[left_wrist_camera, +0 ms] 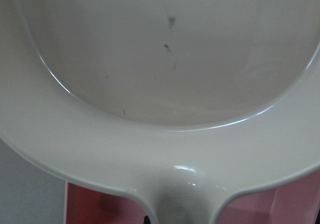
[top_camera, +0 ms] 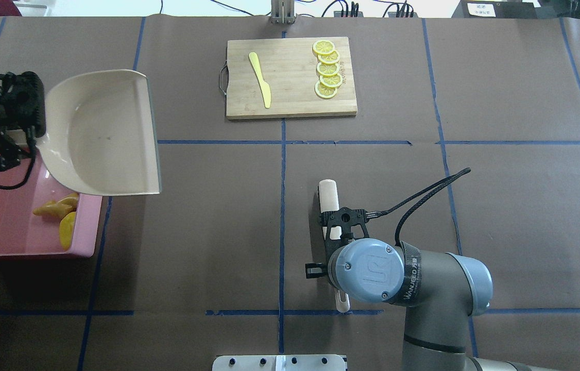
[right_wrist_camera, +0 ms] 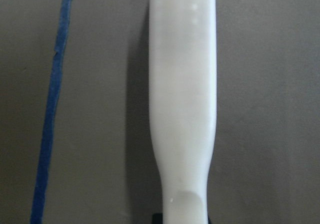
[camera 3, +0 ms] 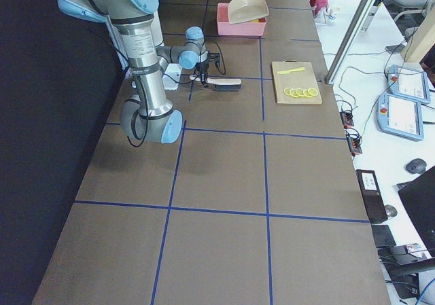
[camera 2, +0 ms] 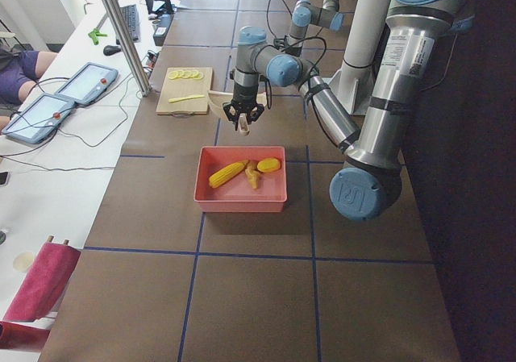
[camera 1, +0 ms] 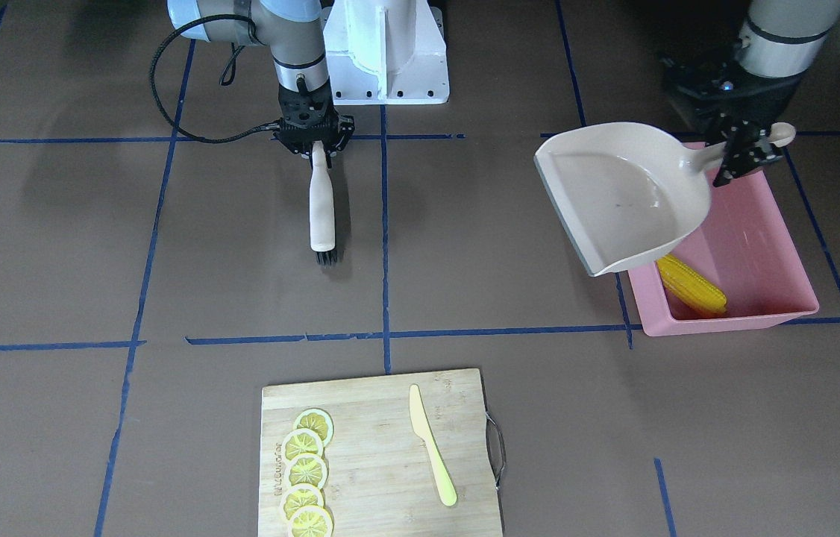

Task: Sweep and dump trash into bin
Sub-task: 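Lower the empty dustpan onto the table beside the bin with the left gripper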

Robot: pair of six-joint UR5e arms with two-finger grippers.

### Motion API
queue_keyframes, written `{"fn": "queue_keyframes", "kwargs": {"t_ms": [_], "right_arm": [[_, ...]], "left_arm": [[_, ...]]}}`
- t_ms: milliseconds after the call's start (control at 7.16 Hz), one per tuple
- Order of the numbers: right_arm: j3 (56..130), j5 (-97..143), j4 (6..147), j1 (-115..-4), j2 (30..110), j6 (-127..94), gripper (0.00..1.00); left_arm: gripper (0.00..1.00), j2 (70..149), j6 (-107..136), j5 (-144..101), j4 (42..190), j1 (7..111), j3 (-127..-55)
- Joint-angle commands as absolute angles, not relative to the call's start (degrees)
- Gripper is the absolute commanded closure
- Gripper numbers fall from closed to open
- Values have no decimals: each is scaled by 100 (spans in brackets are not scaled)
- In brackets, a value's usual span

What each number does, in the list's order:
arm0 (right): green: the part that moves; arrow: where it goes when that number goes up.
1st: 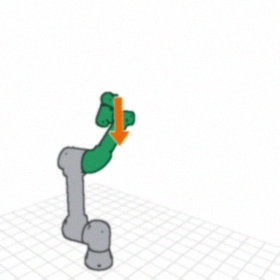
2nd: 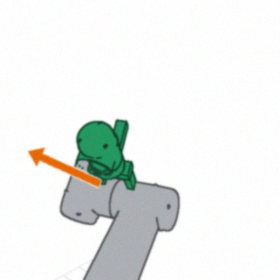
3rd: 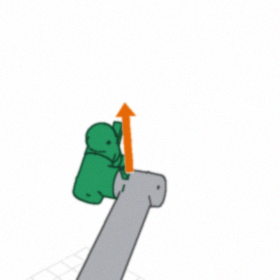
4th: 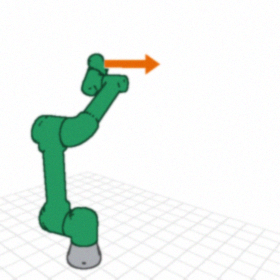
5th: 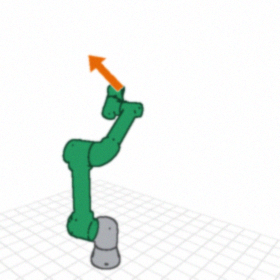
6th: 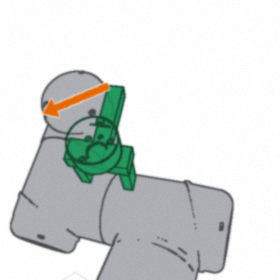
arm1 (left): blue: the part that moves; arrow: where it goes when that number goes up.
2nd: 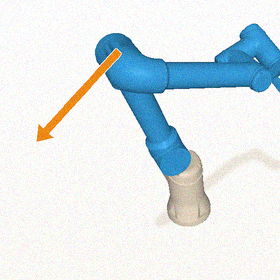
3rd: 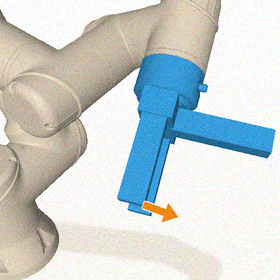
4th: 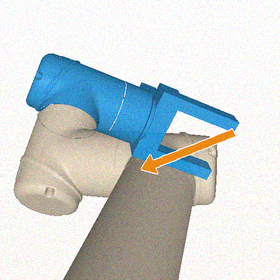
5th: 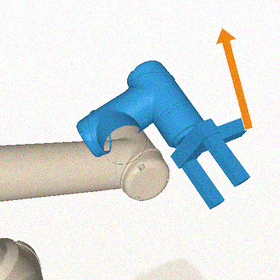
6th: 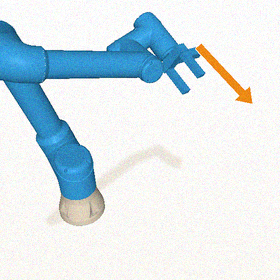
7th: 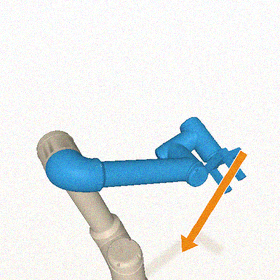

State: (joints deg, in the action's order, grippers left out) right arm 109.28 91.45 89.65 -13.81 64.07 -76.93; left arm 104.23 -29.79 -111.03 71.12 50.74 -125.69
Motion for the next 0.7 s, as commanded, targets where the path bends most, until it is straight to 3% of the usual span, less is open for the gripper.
{"fn": "queue_keyframes", "kwargs": {"t_ms": [0, 559], "right_arm": [[10951, 9141, 8965, -1389, 6407, -7708, 100], [10960, 9141, 8965, -1389, 6407, -7726, 100]], "left_arm": [[100, 10775, -2111, -10804, 7110, 4169, -12507], [100, 11425, -2162, -10819, 7198, 3481, -11665]]}}
